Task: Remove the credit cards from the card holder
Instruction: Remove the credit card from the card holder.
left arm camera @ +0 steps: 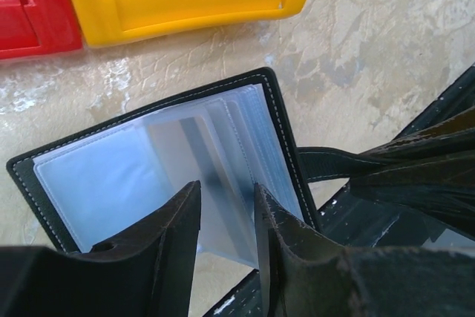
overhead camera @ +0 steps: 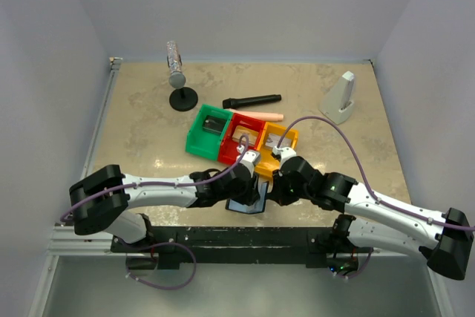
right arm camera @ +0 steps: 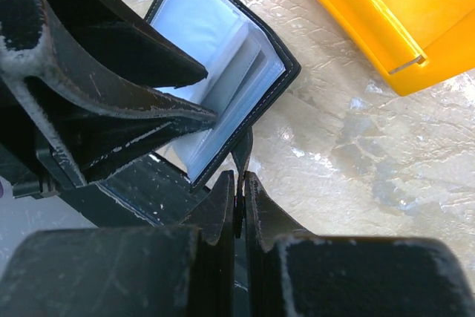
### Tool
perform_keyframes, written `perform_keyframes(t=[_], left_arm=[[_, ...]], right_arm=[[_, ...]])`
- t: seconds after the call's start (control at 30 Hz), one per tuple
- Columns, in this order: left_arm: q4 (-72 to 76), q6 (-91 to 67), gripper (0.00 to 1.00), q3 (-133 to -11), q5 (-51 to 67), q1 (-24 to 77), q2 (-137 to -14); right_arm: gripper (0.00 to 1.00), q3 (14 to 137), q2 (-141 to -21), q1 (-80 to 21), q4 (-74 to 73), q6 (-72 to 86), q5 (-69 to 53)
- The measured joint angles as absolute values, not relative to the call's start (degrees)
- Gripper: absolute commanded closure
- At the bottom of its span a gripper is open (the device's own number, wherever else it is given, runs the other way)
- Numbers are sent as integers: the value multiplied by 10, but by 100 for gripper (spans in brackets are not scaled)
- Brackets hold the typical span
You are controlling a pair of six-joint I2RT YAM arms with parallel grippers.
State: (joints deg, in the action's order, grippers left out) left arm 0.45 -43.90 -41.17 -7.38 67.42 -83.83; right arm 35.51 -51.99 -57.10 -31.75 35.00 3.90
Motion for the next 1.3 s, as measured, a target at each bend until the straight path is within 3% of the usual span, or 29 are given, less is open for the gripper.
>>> perform_keyframes(t=[0.77,0.97,1.17,1.2,1.3], left_arm=[[-34,-442,53,-404,-129,675,-796],[-83,-446,53,-394,-196,675,-726],[-82,-443,57,-385,-222,675,-682],[-79,-443,57,-383,-221,675,-684],[-64,-443,58,-366,-211,675,-686]], right_arm=[[100,355,-514,-571,-318,351,35],[100,355,-512,-571,-321,351,35],[49,355,-511,-571,-337,359,49],[43,355,-509,-571,-344,361,54],[40,355,-489,-571,-371,363,73]])
